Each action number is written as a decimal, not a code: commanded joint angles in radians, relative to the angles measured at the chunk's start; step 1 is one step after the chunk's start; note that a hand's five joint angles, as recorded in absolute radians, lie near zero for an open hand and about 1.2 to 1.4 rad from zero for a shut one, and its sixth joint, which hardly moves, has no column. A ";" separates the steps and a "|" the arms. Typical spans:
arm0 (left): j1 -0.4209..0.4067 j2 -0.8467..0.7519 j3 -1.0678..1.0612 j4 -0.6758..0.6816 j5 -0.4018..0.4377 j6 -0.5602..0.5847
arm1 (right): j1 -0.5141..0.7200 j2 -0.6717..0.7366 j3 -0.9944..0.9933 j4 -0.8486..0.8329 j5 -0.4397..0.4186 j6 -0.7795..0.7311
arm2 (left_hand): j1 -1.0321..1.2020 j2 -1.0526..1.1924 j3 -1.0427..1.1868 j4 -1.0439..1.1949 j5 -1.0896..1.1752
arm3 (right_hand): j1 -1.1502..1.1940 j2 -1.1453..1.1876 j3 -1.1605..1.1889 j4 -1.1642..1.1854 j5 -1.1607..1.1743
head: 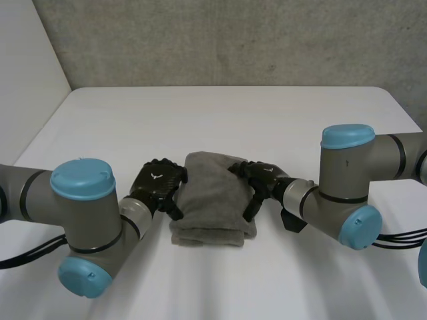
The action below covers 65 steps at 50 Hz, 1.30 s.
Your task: Fold the towel.
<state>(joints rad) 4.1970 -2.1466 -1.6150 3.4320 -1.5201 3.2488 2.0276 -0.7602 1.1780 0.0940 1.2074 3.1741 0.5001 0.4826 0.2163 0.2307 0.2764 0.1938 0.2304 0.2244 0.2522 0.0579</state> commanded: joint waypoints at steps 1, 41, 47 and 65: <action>0.000 0.034 0.001 -0.004 0.000 -0.001 | -0.013 -0.080 0.015 0.015 0.004 -0.005 | -0.055 -0.037 -0.042 -0.056 -0.006 | -0.019 -0.056 -0.050 -0.078 -0.058; 0.097 0.327 0.199 -0.160 -0.011 -0.205 | -0.175 -0.622 0.281 -0.177 0.284 -0.166 | -0.301 -0.284 -0.042 -0.056 -0.252 | -0.019 -0.056 -0.050 -0.078 -0.058; 0.097 0.327 0.199 -0.160 -0.015 -0.205 | -0.190 -0.622 0.279 -0.174 0.279 -0.166 | -0.301 -0.284 -0.042 -0.056 -0.252 | -0.019 -0.056 -0.050 -0.078 -0.058; 0.097 0.332 0.193 -0.160 -0.015 -0.204 | -0.184 -0.619 0.279 -0.155 0.230 -0.154 | -0.298 -0.281 -0.042 -0.056 -0.249 | -0.019 -0.056 -0.050 -0.078 -0.058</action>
<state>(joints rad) 4.2936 -1.8182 -1.4182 3.2721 -1.5366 3.0447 1.8390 -1.3802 1.4562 -0.0749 1.4731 3.0129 0.2962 0.2558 0.2163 0.2307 0.0617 0.1938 0.2304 0.2244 0.2522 0.0579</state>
